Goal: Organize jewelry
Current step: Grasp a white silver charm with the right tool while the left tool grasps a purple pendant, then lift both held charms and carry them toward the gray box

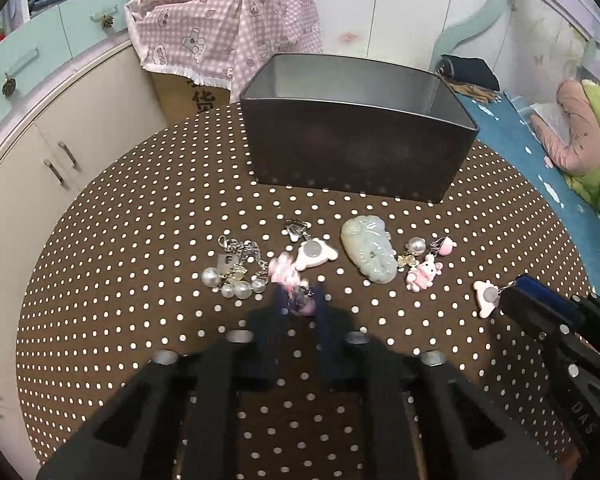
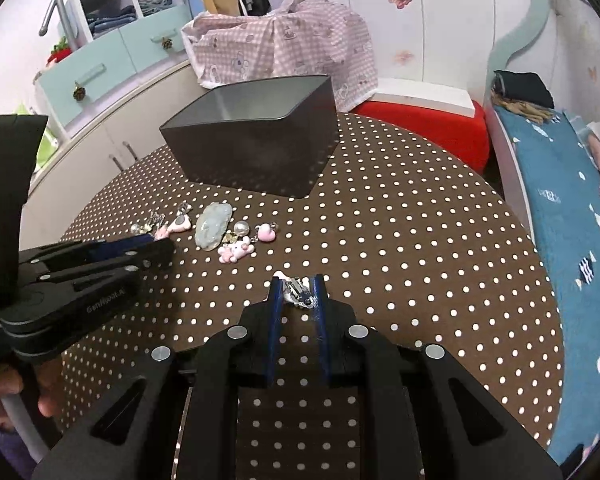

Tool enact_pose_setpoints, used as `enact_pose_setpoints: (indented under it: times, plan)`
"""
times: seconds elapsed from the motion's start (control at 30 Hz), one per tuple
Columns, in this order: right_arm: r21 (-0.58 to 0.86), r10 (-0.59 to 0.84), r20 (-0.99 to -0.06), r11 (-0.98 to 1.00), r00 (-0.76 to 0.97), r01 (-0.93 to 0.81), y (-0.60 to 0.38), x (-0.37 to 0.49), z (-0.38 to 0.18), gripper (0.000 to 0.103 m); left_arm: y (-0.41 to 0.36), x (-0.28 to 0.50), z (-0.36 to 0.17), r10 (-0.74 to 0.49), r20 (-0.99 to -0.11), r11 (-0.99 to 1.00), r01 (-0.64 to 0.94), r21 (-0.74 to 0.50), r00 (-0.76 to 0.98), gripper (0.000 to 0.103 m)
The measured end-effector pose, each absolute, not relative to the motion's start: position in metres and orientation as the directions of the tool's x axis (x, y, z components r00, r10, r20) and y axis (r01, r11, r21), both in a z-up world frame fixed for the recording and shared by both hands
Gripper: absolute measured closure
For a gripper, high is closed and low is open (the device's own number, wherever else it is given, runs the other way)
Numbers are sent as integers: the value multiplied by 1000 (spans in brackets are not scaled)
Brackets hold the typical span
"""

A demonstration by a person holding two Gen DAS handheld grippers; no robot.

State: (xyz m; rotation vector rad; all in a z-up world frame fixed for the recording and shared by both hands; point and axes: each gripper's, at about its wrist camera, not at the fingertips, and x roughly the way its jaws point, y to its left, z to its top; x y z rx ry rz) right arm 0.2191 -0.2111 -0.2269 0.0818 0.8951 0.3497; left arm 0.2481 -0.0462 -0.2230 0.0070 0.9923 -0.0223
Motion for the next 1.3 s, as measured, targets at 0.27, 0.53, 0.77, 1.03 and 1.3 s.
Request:
enact_pose_setpoints:
  times: [0.27, 0.53, 0.77, 1.03, 1.3]
  plan:
    - [208, 335, -736, 939, 589, -274, -205, 214, -215, 87, -24, 236, -215, -117, -815, 993, 72, -92, 567, 93]
    - [185, 331, -714, 939, 617, -289, -193, 211, -190, 87, -10, 217, -190, -237, -770, 971, 141, -191, 593, 93]
    - [169, 332, -694, 938, 639, -304, -185, 214, -168, 87, 3, 215, -162, -325, -724, 945, 193, -263, 608, 93]
    - [155, 284, -739, 954, 611, -256, -194, 208, -188, 87, 13, 205, -163, -332, -717, 943, 195, -270, 613, 93]
    - [191, 237, -775, 971, 585, -141, -190, 196, -223, 51, 4, 197, -180, -334, -741, 943, 212, -258, 582, 93]
